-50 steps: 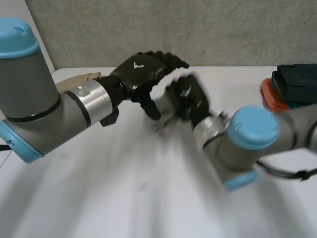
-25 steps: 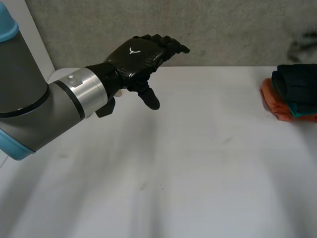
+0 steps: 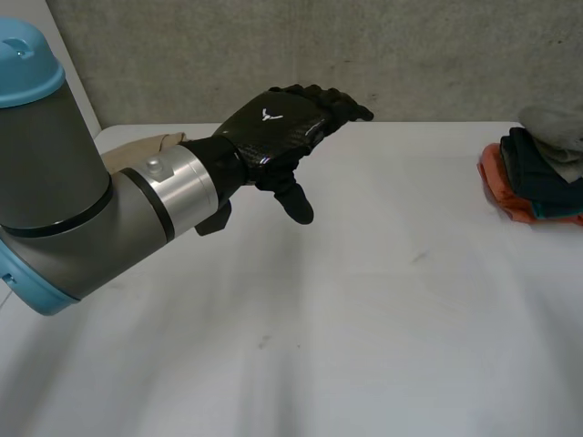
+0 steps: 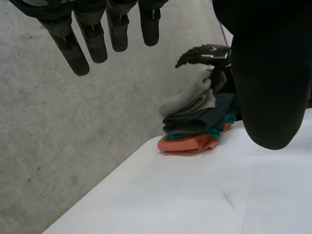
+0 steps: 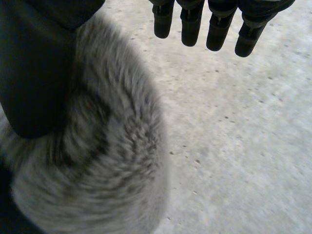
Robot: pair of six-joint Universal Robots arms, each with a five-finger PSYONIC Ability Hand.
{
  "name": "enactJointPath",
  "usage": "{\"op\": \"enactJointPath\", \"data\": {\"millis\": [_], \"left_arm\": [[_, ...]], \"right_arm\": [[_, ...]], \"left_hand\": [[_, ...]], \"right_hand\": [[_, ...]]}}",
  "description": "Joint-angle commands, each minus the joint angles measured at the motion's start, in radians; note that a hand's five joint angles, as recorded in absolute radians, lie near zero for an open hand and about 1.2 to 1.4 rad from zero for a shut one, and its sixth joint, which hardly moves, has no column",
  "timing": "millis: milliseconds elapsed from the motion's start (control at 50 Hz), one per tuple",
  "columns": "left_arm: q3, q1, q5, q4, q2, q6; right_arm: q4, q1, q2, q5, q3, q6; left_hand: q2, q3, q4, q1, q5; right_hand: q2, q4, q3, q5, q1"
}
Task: Fold the laundry.
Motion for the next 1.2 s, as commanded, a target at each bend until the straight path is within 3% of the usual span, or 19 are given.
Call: {"op": "enactJointPath", "data": {"millis": [20,60,140,220,260,320,360,400,420,460,540,580,700,900,1100,1200], "left_arm": [[-0.004,-0.021,0.000,0.000,0.007,-0.002],[-0.004,-0.029,0.000,0.000,0.012,-0.002],[0.001,-0.040,0.002,0.003,0.030,-0.005],[0.012,-0.046,0.002,0.038,0.047,-0.015],[0.025,-0.046,-0.002,0.070,0.063,-0.031],[0.054,-0.032,-0.023,0.094,0.083,-0.055],[0.093,-0.003,-0.093,0.098,0.104,-0.077],[0.113,0.035,-0.170,0.098,0.110,-0.080],[0.128,0.092,-0.248,0.097,0.109,-0.072],[0.134,0.159,-0.311,0.094,0.106,-0.057],[0.139,0.302,-0.390,0.084,0.066,0.082],[0.142,0.374,-0.399,0.088,0.003,0.211],[0.173,0.477,-0.370,0.115,-0.202,0.425],[0.389,0.626,-0.097,0.176,-0.598,0.448],[0.596,0.643,-0.071,0.178,-0.807,0.446],[0.666,0.645,-0.068,0.187,-0.873,0.446]], "right_arm": [[0.306,-0.011,-0.125,0.181,-0.004,0.010],[0.359,-0.021,-0.139,0.242,-0.007,-0.006],[0.471,-0.036,-0.217,0.434,-0.013,-0.188],[0.434,-0.018,-0.291,0.538,-0.009,-0.372],[0.374,0.016,-0.308,0.549,-0.001,-0.392],[0.237,0.152,-0.348,0.534,0.047,-0.366],[0.173,0.212,-0.392,0.510,0.092,-0.340],[0.082,0.278,-0.466,0.435,0.184,-0.307],[0.056,0.295,-0.489,0.402,0.218,-0.297],[0.010,0.335,-0.533,0.303,0.310,-0.277],[0.028,0.430,-0.550,0.182,0.436,-0.271],[0.059,0.476,-0.541,0.177,0.468,-0.279],[0.217,0.567,-0.457,0.233,0.551,-0.308],[0.266,0.596,-0.365,0.278,0.665,-0.440],[0.260,0.588,-0.363,0.276,0.692,-0.440],[0.260,0.591,-0.357,0.284,0.699,-0.441]], "left_hand": [[0.015,0.008,0.019,0.030,-0.001],[0.012,0.005,0.016,0.027,-0.004],[0.012,0.005,0.016,0.027,-0.004],[0.012,0.005,0.016,0.027,-0.004],[0.015,0.008,0.019,0.030,-0.001],[0.015,0.008,0.019,0.030,-0.001],[0.018,0.011,0.022,0.033,0.002],[0.015,0.008,0.019,0.030,-0.001],[0.015,0.008,0.019,0.030,-0.001],[0.015,0.008,0.019,0.030,-0.001],[0.015,0.008,0.019,0.030,-0.001],[0.018,0.011,0.022,0.033,0.002],[0.021,0.014,0.025,0.036,0.005],[0.021,0.014,0.025,0.036,0.005],[0.044,0.037,0.048,0.059,0.028],[0.246,0.239,0.250,0.261,0.230]], "right_hand": [[-0.038,-0.040,-0.038,-0.048,-0.050],[-0.038,-0.040,-0.038,-0.048,-0.050],[-0.038,-0.040,-0.038,-0.048,-0.050],[-0.038,-0.040,-0.038,-0.048,-0.050],[-0.038,-0.040,-0.038,-0.048,-0.050],[-0.038,-0.040,-0.038,-0.048,-0.050],[-0.038,-0.040,-0.038,-0.048,-0.050],[-0.038,-0.040,-0.038,-0.048,-0.050],[-0.038,-0.040,-0.038,-0.048,-0.050],[-0.038,-0.040,-0.038,-0.048,-0.050],[-0.038,-0.040,-0.038,-0.048,-0.050],[-0.038,-0.040,-0.038,-0.048,-0.050],[-0.038,-0.040,-0.038,-0.048,-0.050],[-0.038,-0.040,-0.038,-0.048,-0.050],[-0.038,-0.040,-0.038,-0.048,-0.050],[-0.038,-0.040,-0.038,-0.048,-0.050]]}}
